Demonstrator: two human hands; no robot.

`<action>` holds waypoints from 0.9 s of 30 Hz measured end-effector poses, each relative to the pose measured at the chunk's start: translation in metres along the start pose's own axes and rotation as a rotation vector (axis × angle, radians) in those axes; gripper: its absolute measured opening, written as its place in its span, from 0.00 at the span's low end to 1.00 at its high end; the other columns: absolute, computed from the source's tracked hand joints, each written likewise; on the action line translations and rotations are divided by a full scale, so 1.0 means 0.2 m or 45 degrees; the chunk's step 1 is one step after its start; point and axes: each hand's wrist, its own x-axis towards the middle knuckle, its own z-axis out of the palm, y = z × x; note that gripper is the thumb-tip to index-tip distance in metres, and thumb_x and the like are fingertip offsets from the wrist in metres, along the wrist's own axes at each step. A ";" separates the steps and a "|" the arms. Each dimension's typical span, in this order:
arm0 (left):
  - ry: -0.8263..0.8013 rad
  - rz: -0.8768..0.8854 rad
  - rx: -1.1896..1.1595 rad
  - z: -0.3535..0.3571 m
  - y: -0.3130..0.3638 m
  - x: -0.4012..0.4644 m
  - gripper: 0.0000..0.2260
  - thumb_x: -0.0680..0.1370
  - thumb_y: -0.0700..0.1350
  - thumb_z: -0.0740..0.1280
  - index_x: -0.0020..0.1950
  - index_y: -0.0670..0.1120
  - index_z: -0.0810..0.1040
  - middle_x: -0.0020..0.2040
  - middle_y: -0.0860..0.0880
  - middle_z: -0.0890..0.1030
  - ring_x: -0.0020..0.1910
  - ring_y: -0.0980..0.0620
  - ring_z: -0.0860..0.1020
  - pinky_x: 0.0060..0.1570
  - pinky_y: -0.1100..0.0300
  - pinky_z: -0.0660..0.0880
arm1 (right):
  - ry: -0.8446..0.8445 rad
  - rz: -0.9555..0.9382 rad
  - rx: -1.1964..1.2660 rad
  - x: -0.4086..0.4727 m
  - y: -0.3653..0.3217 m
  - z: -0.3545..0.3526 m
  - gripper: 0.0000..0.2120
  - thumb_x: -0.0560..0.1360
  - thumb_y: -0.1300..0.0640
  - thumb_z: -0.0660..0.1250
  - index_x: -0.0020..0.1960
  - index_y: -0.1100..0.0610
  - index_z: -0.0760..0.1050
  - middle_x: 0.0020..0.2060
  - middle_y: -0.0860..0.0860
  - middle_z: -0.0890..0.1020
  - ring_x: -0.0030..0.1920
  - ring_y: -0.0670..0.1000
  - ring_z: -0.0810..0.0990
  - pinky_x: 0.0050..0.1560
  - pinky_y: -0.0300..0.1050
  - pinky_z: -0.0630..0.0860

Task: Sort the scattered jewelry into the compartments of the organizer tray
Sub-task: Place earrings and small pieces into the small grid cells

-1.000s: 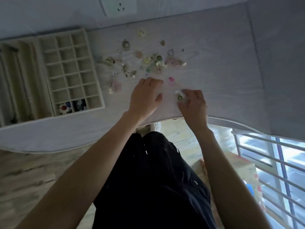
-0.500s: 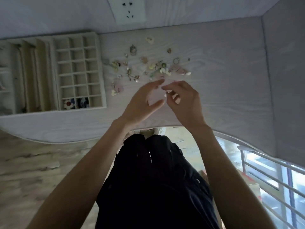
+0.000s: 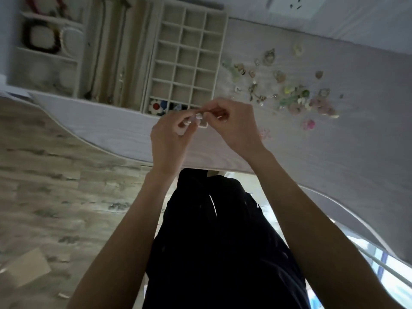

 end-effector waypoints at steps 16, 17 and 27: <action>-0.055 0.372 0.424 -0.08 -0.17 0.06 0.09 0.75 0.44 0.67 0.54 0.47 0.82 0.53 0.44 0.78 0.52 0.44 0.74 0.53 0.57 0.67 | 0.404 -0.272 -0.709 -0.02 0.07 0.02 0.03 0.72 0.59 0.69 0.43 0.56 0.82 0.49 0.56 0.77 0.46 0.56 0.73 0.46 0.35 0.64; -0.066 0.398 0.428 -0.08 -0.16 0.07 0.09 0.75 0.43 0.67 0.53 0.47 0.83 0.53 0.45 0.78 0.52 0.44 0.74 0.53 0.58 0.66 | 0.361 -0.287 -0.717 -0.02 0.07 0.03 0.04 0.72 0.57 0.69 0.42 0.56 0.82 0.50 0.56 0.78 0.48 0.56 0.72 0.48 0.34 0.63; -0.176 0.469 0.543 -0.06 -0.19 0.14 0.10 0.74 0.42 0.64 0.50 0.48 0.83 0.57 0.46 0.78 0.56 0.45 0.70 0.50 0.50 0.69 | 0.213 -0.273 -0.880 0.04 0.08 0.13 0.06 0.70 0.53 0.71 0.39 0.54 0.84 0.58 0.53 0.77 0.58 0.53 0.64 0.55 0.49 0.70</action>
